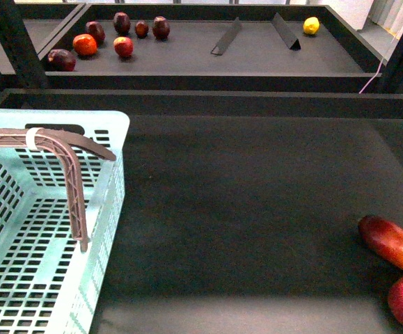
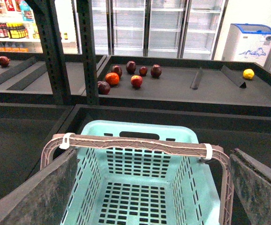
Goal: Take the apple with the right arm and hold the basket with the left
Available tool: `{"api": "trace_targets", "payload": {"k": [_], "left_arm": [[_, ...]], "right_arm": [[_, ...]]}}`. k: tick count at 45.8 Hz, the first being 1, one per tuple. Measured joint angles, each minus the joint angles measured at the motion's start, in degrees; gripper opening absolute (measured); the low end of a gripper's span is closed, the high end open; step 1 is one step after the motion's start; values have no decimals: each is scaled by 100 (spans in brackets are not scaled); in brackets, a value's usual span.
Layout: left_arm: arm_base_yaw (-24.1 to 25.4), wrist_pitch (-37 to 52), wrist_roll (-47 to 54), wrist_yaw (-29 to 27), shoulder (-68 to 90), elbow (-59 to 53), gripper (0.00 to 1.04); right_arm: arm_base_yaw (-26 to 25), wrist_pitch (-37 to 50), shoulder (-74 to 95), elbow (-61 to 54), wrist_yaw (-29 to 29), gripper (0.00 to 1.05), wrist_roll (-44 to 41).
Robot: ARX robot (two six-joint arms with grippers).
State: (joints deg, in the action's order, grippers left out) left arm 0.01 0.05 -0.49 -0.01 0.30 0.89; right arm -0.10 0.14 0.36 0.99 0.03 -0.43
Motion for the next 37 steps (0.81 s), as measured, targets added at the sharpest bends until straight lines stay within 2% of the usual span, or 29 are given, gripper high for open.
{"api": "trace_targets", "payload": {"k": [23, 27, 29, 37], "left_arm": [[2, -39, -20, 20, 26, 11, 98], [31, -1521, -898, 326, 951, 667, 98], [66, -1869, -1335, 485, 1436, 909, 98], [466, -1567, -3169, 1322, 2822, 1567, 98]], "right_arm": [[0, 0, 0, 0, 0, 96, 0], [0, 0, 0, 0, 0, 96, 0], [0, 0, -2, 0, -2, 96, 0], [0, 0, -2, 0, 0, 96, 0]]}}
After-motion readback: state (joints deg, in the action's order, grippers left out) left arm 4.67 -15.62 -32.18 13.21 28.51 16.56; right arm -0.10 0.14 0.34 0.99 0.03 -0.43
